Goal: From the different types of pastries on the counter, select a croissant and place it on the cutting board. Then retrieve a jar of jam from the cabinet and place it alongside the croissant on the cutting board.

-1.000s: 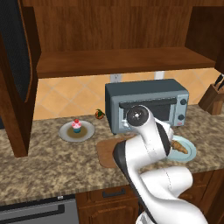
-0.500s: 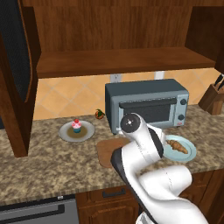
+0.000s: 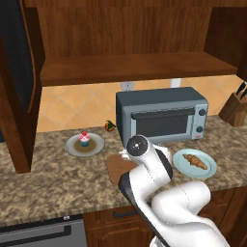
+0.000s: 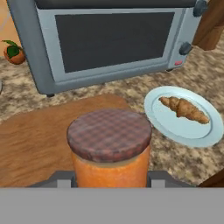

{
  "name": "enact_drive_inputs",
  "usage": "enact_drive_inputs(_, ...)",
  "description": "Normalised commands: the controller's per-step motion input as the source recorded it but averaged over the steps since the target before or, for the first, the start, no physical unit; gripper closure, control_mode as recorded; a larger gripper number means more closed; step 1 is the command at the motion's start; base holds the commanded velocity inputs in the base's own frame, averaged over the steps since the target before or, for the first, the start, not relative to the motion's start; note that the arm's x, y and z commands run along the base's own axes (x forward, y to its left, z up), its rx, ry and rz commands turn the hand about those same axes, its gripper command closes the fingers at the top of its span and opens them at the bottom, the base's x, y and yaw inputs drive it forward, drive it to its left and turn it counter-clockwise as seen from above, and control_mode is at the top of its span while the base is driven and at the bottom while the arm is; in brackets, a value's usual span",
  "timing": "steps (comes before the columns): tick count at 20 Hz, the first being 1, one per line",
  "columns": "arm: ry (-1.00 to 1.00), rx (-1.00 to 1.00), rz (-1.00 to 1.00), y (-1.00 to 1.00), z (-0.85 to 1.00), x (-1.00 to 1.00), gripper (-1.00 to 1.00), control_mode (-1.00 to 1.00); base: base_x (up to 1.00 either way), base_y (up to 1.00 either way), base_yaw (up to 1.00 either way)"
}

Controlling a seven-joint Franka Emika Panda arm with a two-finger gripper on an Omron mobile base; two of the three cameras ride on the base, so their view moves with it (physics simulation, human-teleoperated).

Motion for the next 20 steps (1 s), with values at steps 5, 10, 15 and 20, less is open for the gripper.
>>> enact_drive_inputs(5,-0.1,-0.04,0.13,0.32,-0.46,0.38,1.0,-1.0,0.0,0.0,0.0)
enact_drive_inputs(10,-0.05,-0.02,0.04,0.19,-0.32,0.67,1.0,-1.0,0.0,0.0,0.0)
enact_drive_inputs(15,0.0,0.01,0.0,0.02,-0.02,0.65,1.0,-1.0,0.0,0.0,0.0)
enact_drive_inputs(20,0.08,0.02,0.0,0.0,-0.02,0.04,1.0,-1.0,0.0,0.0,0.0)
